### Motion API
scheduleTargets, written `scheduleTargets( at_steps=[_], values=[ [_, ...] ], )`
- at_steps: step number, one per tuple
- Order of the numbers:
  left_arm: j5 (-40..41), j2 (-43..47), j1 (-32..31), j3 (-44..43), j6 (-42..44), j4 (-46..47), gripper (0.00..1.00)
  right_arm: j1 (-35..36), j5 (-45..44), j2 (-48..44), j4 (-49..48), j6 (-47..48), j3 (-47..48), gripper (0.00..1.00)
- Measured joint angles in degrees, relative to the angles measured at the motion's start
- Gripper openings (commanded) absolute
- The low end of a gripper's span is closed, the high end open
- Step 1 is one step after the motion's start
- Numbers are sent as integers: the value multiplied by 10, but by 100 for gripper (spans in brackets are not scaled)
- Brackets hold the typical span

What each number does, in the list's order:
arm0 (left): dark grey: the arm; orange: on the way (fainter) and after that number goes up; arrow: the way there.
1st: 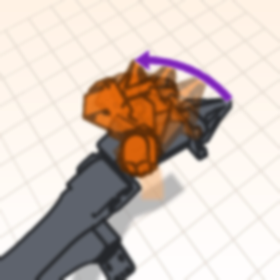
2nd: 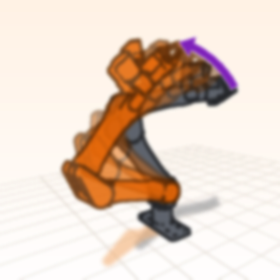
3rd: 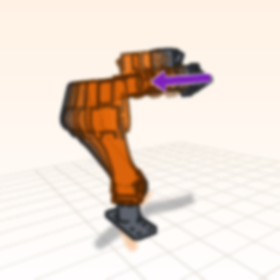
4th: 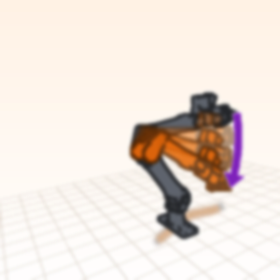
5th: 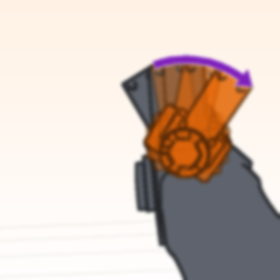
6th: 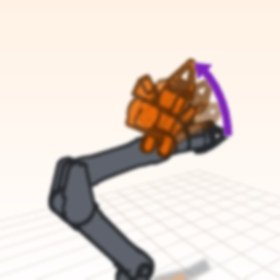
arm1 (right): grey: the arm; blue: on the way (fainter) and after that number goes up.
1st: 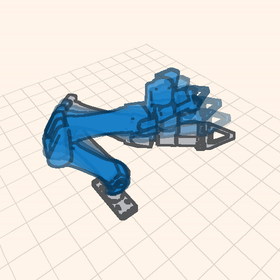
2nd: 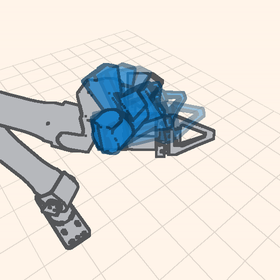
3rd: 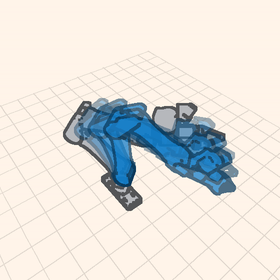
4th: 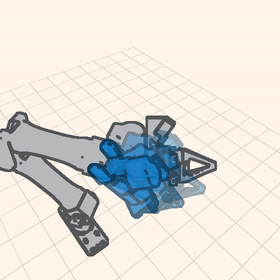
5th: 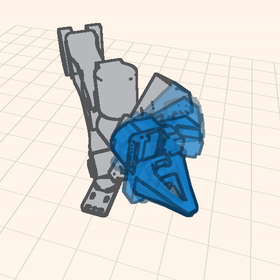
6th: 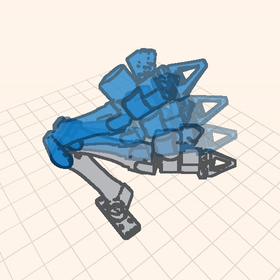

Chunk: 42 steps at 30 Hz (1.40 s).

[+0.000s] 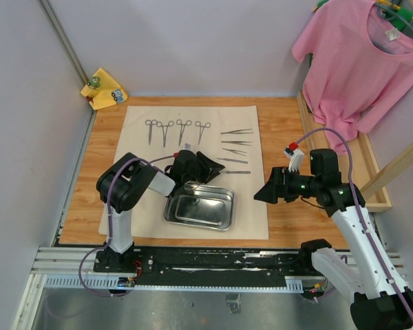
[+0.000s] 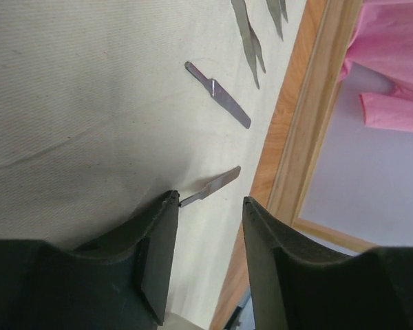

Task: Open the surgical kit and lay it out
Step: Place the medical item in the surgical kit, then reset both arms

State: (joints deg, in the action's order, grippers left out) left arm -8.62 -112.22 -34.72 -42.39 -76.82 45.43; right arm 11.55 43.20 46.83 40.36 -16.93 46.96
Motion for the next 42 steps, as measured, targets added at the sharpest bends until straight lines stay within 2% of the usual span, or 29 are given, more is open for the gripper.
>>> scheduleTargets(
  at_steps=[9,11,21,22,23,28,32,35,38,42],
  values=[
    [4,51,0,-43,44,-129,55,0,3,0,-3,-7,-11,93],
    [6,63,0,-49,51,-149,60,0,4,0,-5,-9,-14,95],
    [8,88,6,-85,89,-282,62,0,6,-1,-8,-11,-23,100],
    [8,92,6,-83,91,-290,91,0,7,-2,-9,-11,-24,99],
    [8,99,9,-80,94,-299,98,0,7,-2,-10,-11,-25,99],
    [17,163,22,-83,164,-356,99,0,-4,-7,-10,-11,-26,98],
    [56,223,28,-148,265,-432,99,0,-58,-25,2,-10,-17,99],
    [63,277,38,-167,334,-444,99,-1,-117,-45,10,-8,10,98],
    [87,359,47,-129,394,-442,99,-1,-188,-66,-14,5,15,98],
    [173,471,54,-54,459,-436,99,-1,-275,-87,-78,20,-32,98]
  ],
)
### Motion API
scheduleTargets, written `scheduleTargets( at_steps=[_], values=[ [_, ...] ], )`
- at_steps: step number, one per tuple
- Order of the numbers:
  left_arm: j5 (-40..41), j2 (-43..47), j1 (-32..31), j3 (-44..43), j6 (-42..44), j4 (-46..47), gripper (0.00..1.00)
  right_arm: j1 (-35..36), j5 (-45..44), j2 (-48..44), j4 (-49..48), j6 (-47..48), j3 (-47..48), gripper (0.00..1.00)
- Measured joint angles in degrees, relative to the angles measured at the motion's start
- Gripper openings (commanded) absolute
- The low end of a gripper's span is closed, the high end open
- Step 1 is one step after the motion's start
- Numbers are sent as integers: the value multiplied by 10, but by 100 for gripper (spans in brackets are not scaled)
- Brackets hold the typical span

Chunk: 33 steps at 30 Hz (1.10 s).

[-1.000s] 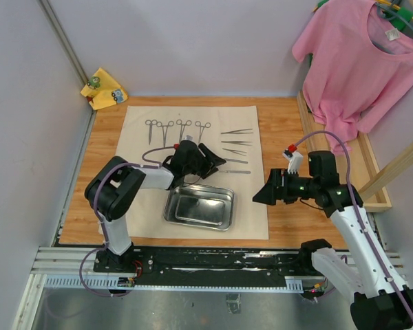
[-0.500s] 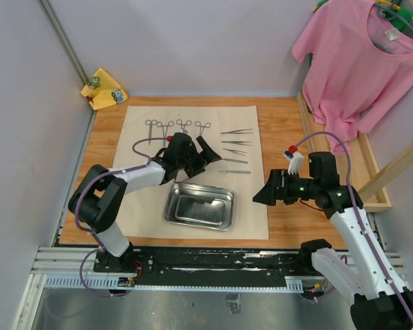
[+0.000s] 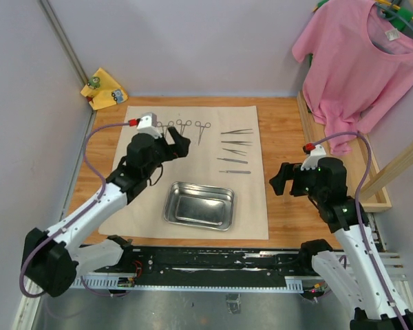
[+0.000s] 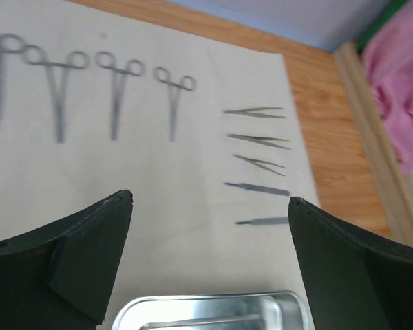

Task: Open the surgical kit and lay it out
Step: Reset both arms

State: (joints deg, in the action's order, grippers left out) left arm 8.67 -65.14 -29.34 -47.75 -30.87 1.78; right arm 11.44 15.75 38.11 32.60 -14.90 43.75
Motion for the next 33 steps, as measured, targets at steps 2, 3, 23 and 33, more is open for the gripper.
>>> scheduleTargets(
  at_steps=[2,3,23,33],
  values=[
    [51,44,8,48,32,20,99,0,-37,-2,-47,11,-42,98],
    [77,69,14,80,48,37,99,0,-52,-2,-63,16,-57,98],
    [70,-11,259,311,176,359,99,-51,-333,211,-577,121,-254,98],
    [47,-82,278,300,238,479,99,-63,-350,368,-821,159,-318,98]
  ],
)
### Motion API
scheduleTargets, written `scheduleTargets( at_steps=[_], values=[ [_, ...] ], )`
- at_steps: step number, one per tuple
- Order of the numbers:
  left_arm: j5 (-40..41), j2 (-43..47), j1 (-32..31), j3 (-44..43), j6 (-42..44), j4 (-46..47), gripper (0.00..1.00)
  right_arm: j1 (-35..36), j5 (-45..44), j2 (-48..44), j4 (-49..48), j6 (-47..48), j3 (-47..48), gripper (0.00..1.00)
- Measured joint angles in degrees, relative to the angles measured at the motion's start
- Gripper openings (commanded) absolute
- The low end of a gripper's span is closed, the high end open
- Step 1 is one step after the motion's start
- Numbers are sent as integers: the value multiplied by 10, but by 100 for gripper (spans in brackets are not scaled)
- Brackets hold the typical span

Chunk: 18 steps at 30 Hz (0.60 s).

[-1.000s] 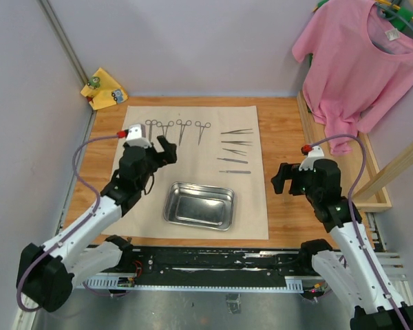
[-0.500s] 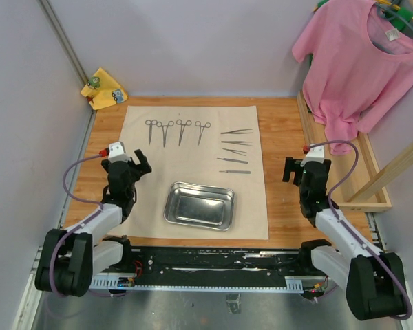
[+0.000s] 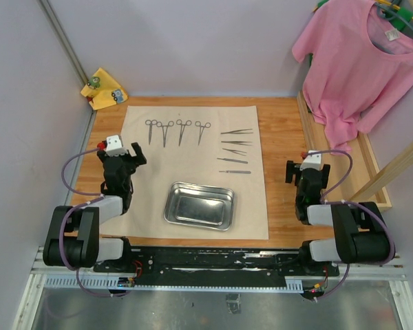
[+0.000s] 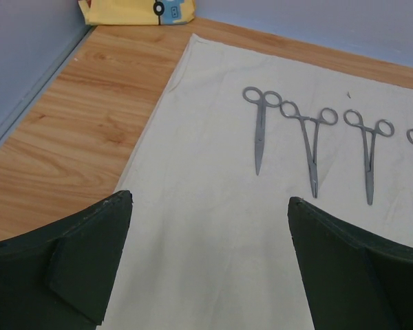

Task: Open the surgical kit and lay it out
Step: Reset both arms

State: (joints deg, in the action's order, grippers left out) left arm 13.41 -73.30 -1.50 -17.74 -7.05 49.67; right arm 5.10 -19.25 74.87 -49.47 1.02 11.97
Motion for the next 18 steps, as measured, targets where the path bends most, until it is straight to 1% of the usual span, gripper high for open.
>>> scheduleTargets(
  at_steps=[2,3,10,18],
  values=[
    [-4,-10,2,-2,9,14,99,0,-1,36,-64,17,-8,98],
    [-7,-15,3,-4,12,20,99,-1,-1,45,-75,20,-7,98],
    [-31,-16,4,-14,17,27,99,-3,23,50,-75,23,-1,98],
    [-44,57,4,42,24,33,99,-3,43,51,-75,30,-1,98]
  ],
)
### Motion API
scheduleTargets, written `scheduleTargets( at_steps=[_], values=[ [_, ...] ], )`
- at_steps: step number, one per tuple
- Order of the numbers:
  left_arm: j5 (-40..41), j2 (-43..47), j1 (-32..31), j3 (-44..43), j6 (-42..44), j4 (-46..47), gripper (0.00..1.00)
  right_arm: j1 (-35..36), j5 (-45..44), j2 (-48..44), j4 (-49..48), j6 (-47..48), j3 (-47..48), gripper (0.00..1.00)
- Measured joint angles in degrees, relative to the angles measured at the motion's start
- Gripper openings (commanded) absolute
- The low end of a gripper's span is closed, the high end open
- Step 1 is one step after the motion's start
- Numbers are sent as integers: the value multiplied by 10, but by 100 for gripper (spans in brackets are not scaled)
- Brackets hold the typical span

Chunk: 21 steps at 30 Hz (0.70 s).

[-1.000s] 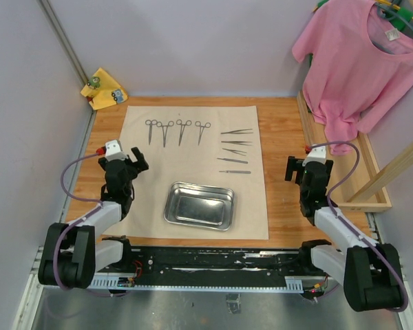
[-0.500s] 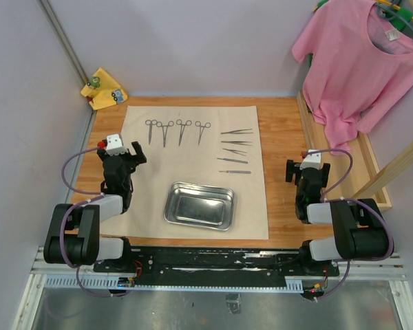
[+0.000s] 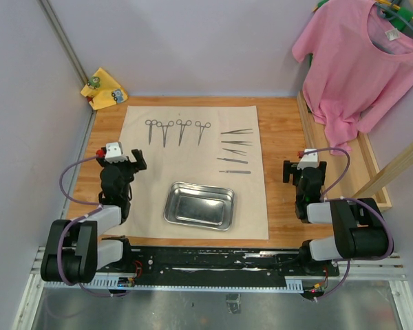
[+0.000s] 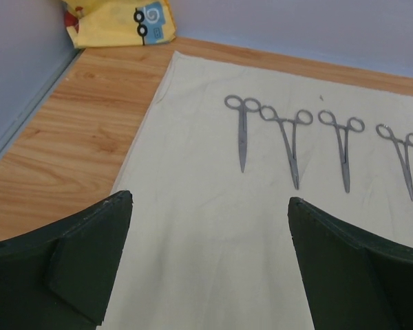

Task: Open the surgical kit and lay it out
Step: Reset both arms

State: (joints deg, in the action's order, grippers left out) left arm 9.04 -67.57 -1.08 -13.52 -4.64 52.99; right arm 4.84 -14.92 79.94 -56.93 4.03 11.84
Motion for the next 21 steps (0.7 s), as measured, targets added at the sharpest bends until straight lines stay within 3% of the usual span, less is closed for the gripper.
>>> scheduleTargets(
  at_steps=[6,10,21],
  values=[
    [-19,-69,1,74,12,99,99,0,19,0,0,8,0,98],
    [-39,-118,1,69,20,119,99,0,21,0,0,9,0,98],
    [-39,-131,1,81,23,193,99,0,25,0,0,10,0,98]
  ],
)
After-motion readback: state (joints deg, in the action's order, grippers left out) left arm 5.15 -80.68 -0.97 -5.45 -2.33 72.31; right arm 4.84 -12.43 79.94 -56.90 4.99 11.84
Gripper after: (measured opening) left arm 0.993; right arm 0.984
